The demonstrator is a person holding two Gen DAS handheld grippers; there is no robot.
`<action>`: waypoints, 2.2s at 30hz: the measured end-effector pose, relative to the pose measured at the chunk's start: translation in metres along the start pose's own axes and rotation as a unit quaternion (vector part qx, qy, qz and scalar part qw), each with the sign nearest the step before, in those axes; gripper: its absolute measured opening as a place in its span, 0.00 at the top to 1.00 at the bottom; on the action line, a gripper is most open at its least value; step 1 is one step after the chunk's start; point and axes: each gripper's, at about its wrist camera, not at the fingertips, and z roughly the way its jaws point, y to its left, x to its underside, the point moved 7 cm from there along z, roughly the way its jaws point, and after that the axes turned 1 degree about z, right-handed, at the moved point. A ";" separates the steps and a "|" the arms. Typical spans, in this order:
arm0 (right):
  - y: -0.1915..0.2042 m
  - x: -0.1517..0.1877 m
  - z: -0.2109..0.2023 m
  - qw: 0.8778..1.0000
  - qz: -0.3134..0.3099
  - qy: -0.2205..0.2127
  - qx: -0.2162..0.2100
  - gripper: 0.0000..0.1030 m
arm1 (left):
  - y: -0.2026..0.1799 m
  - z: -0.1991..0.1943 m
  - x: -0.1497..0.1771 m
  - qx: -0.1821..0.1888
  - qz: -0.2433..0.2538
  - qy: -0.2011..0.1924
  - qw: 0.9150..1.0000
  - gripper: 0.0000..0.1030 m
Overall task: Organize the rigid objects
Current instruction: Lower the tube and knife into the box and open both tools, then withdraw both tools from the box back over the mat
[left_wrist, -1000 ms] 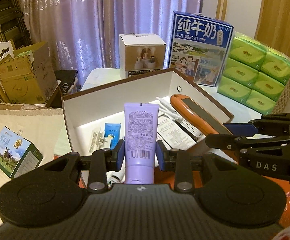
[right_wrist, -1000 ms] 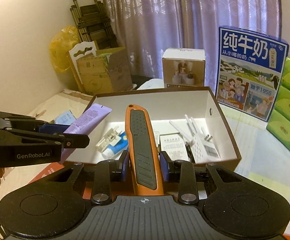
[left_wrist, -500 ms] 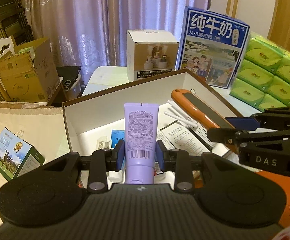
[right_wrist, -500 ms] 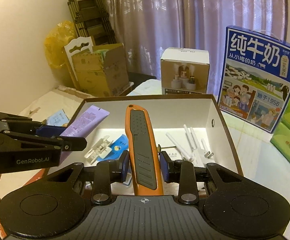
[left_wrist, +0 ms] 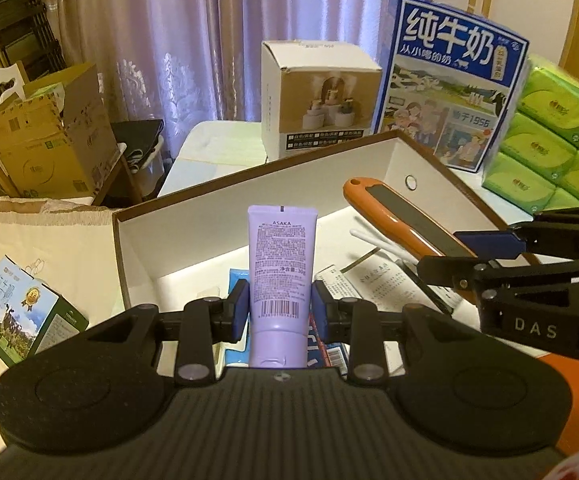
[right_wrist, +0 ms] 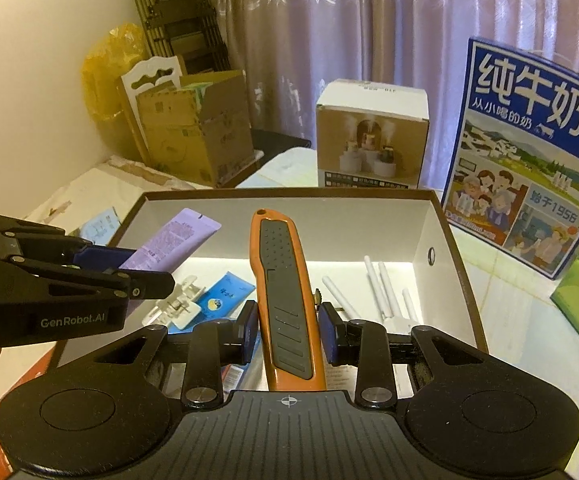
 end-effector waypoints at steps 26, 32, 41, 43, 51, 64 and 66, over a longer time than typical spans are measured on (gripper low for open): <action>-0.030 0.009 0.085 0.995 0.034 0.096 0.011 0.72 | 0.006 0.090 -0.001 0.006 -0.006 0.072 0.997 0.73; -0.032 0.007 0.091 0.995 0.037 0.096 0.012 0.72 | 0.011 0.095 -0.009 0.007 -0.015 0.061 0.998 0.71; -0.030 0.007 0.092 0.994 0.036 0.098 0.013 0.72 | 0.019 0.095 -0.007 0.003 -0.014 0.066 0.998 0.66; -0.029 0.007 0.092 0.994 0.037 0.098 0.013 0.72 | 0.020 0.095 -0.006 0.002 -0.014 0.068 0.998 0.65; -0.026 -0.003 0.088 0.998 0.028 0.049 0.017 0.71 | 0.022 0.089 -0.004 0.002 -0.013 0.065 0.998 0.62; -0.026 0.006 0.057 0.997 0.053 0.051 0.014 0.69 | 0.019 0.058 0.000 0.011 0.000 0.041 0.999 0.46; -0.025 0.010 0.047 0.997 0.061 0.047 0.016 0.64 | 0.018 0.050 0.002 0.013 0.003 0.035 0.999 0.43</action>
